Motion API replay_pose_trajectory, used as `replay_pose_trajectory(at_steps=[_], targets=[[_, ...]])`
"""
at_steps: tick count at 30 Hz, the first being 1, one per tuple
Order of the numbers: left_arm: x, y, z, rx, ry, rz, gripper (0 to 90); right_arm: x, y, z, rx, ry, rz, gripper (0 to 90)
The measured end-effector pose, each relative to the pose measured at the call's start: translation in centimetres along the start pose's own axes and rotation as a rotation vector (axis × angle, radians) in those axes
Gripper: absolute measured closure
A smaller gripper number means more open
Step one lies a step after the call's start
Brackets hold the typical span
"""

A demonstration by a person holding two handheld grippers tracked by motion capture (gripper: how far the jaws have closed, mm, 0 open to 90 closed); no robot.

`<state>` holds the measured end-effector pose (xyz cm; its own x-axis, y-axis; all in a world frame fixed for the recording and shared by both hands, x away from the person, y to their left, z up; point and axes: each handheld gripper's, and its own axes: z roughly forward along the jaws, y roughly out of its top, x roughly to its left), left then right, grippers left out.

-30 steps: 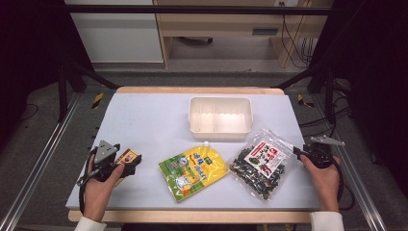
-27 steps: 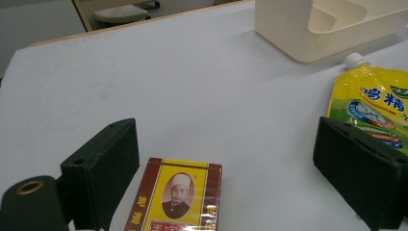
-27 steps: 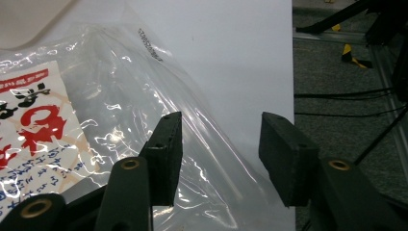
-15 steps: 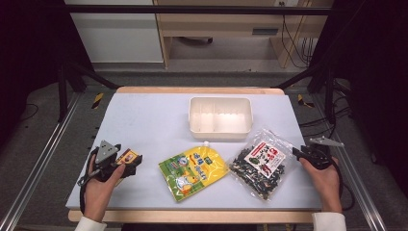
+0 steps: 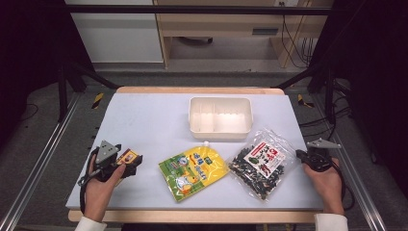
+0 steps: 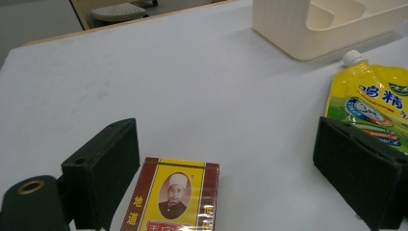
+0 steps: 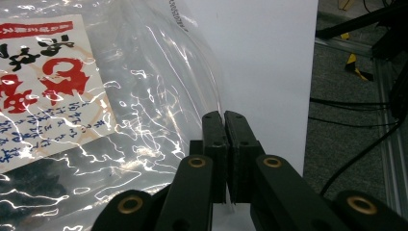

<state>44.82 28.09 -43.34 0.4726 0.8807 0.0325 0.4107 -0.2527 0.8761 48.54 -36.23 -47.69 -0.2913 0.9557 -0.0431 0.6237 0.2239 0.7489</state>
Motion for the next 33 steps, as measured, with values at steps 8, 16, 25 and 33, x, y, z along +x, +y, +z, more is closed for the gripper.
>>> replay_pose_trajectory(at_steps=[8,16,25,33], targets=[[0.3,-0.1,-0.2,0.0,0.014,-0.003,8.7,0.2,0.6,-2.7,-0.022,-0.001,-0.005,89.6],[-0.2,0.0,-0.1,0.004,0.006,0.013,8.8,1.3,4.2,-7.9,-0.106,-0.001,-0.102,89.7],[-0.4,0.1,0.0,0.005,-0.003,0.025,9.0,4.1,9.3,-12.0,-0.14,0.013,-0.256,89.7],[-0.7,0.2,-0.1,0.005,-0.01,0.029,9.0,5.8,11.8,-14.2,-0.156,0.075,-0.333,89.7]])
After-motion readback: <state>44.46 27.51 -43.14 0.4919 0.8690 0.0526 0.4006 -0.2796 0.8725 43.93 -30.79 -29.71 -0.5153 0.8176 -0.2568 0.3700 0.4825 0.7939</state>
